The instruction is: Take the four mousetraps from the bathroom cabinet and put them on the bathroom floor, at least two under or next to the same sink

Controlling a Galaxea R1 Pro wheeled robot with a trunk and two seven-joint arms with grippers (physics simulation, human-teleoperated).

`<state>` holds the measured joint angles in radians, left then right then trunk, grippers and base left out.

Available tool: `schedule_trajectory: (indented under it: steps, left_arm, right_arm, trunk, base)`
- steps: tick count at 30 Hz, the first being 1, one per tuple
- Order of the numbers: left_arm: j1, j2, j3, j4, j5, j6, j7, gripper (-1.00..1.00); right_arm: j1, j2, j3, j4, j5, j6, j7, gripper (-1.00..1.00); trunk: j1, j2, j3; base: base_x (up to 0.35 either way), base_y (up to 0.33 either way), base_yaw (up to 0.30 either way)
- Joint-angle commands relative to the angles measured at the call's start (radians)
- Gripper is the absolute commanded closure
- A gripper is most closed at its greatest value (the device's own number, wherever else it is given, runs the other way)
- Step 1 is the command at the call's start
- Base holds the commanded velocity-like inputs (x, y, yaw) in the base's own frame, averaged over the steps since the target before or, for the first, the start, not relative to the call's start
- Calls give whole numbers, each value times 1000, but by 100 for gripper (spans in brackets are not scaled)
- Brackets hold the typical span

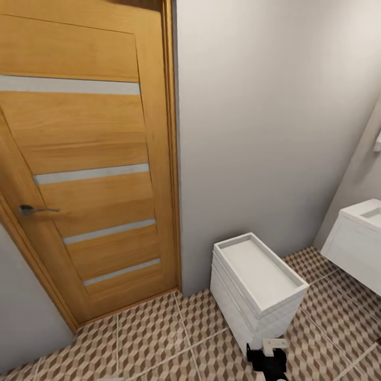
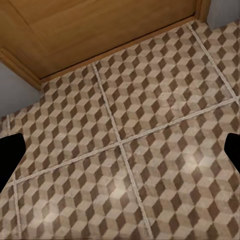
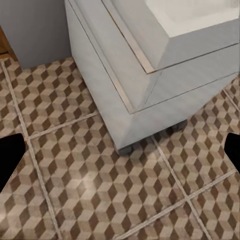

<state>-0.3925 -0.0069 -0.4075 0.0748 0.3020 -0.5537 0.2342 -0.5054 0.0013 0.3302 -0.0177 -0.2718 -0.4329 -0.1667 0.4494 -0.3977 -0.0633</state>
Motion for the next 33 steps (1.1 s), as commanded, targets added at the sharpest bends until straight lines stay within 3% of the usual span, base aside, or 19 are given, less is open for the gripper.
schedule_trajectory:
  steps: [1,33]
  left_arm:
    - [-2,-1,-8,3,5,-5,2,-100]
    - [-2,-4,-8,4,5,-5,2,-100]
  right_arm:
    - [-1,0,9,1,-7,-3,-4,-100]
    - [-1,2,10,1,-7,-3,-4,-100]
  trunk:
    - [1,-2,-2]
    - [1,-2,-2]
  base:
    - [0,0,291]
    - [0,0,291]
